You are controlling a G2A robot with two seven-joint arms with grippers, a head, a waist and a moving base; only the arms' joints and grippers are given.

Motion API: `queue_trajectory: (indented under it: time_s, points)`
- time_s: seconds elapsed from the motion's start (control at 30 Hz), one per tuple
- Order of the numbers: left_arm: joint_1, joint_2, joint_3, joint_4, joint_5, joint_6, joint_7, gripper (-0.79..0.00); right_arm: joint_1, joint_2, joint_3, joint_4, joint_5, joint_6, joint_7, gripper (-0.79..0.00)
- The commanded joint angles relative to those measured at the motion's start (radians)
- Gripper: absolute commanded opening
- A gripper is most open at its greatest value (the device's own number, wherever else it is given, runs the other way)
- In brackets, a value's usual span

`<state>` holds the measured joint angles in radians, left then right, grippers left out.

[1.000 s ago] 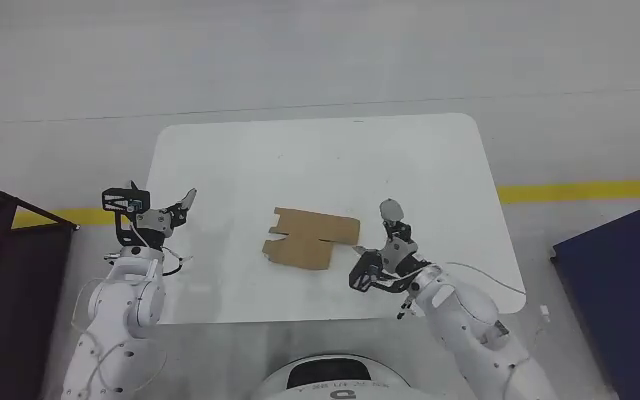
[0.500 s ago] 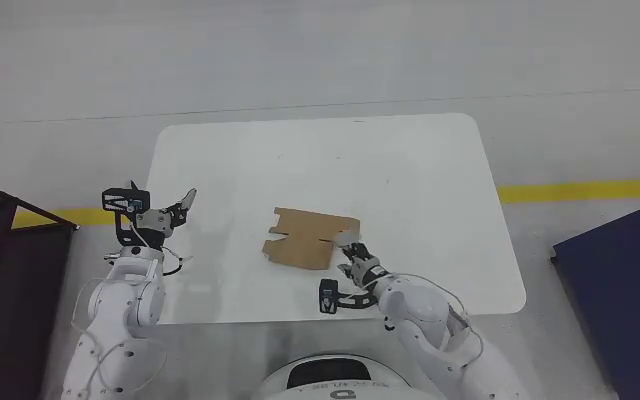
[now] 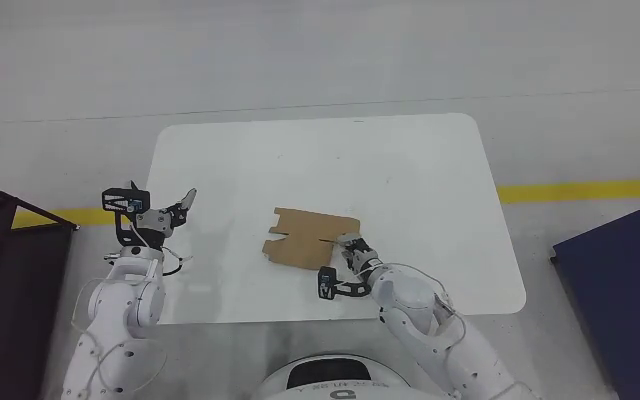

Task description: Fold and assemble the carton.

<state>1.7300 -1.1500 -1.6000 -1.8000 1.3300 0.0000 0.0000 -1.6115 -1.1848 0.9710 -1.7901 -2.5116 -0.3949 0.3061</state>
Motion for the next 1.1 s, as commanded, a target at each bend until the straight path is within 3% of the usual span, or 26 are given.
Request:
queue_trajectory:
  time_s: [0.0,0.27,0.43,0.53,0.6,0.77,1.07]
  points:
    - [0.000,0.000,0.000,0.000,0.000,0.000,0.000,0.000,0.007,-0.003,-0.005,0.007,0.000,0.003,0.010,-0.425]
    - [0.000,0.000,0.000,0.000,0.000,0.000,0.000,0.000,0.064,-0.021,-0.049,0.066,-0.026,0.024,0.067,-0.416]
    - [0.000,0.000,0.000,0.000,0.000,0.000,0.000,0.000,0.111,-0.038,-0.085,0.125,-0.025,0.036,0.087,-0.462]
    - [0.000,0.000,0.000,0.000,0.000,0.000,0.000,0.000,0.130,-0.045,-0.099,0.147,-0.024,0.044,0.091,-0.588]
    - [0.000,0.000,0.000,0.000,0.000,0.000,0.000,0.000,0.136,-0.048,-0.102,0.155,-0.026,0.057,0.086,-0.785]
    - [0.000,0.000,0.000,0.000,0.000,0.000,0.000,0.000,0.110,-0.046,-0.073,0.105,-0.053,0.150,0.103,-0.785]
    - [0.000,0.000,0.000,0.000,0.000,0.000,0.000,0.000,-0.067,-0.017,0.051,-0.086,-0.115,0.362,0.101,-0.785]
